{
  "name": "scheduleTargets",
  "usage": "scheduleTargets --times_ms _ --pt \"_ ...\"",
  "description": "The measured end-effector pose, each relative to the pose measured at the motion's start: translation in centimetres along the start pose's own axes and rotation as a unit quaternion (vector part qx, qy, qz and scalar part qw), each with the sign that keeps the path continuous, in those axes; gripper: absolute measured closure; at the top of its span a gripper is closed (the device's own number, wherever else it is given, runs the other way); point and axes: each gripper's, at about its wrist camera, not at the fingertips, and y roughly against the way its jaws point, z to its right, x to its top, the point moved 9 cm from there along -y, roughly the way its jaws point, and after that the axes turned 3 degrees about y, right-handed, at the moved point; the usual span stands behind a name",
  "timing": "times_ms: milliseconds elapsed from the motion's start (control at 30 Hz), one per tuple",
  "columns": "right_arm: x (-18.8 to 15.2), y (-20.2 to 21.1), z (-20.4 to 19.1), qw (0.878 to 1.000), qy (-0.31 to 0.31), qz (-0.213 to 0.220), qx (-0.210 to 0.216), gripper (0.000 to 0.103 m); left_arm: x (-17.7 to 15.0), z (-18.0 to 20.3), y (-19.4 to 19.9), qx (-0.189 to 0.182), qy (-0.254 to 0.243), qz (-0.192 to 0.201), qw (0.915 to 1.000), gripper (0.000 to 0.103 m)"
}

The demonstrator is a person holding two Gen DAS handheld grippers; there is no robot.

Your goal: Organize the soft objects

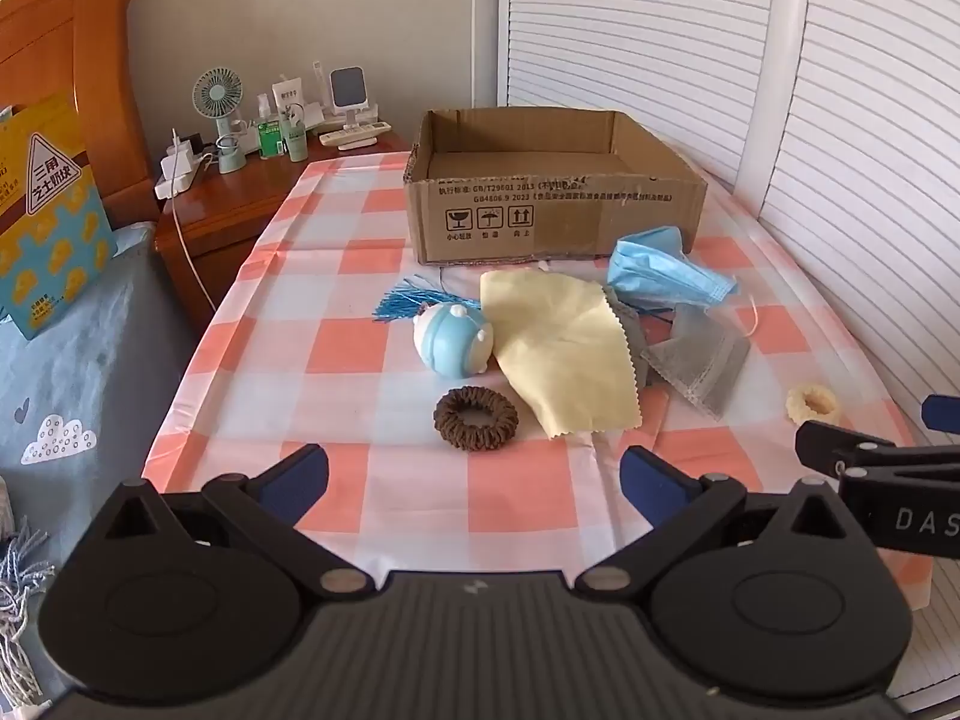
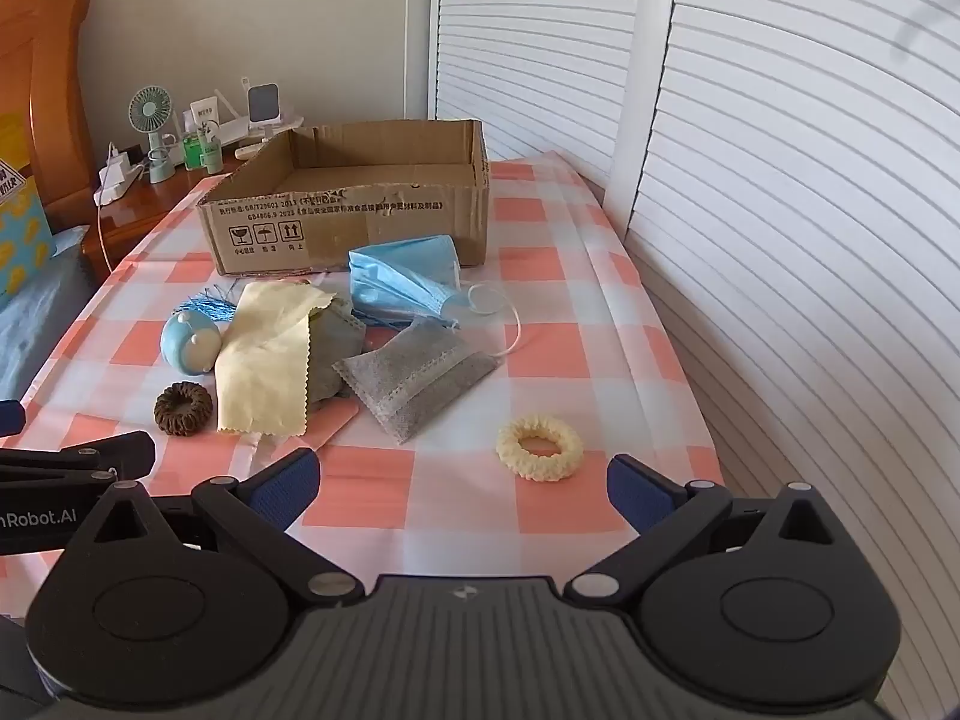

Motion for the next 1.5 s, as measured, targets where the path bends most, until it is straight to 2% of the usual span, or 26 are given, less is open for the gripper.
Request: scheduleTargets --times_ms 1500 --pt "0.2 0.5 0.1 1.0 0.004 0.005 -0.009 0.0 -0.4 0.4 -0.1 -0.012 0.003 -0.007 0.9999 0.0"
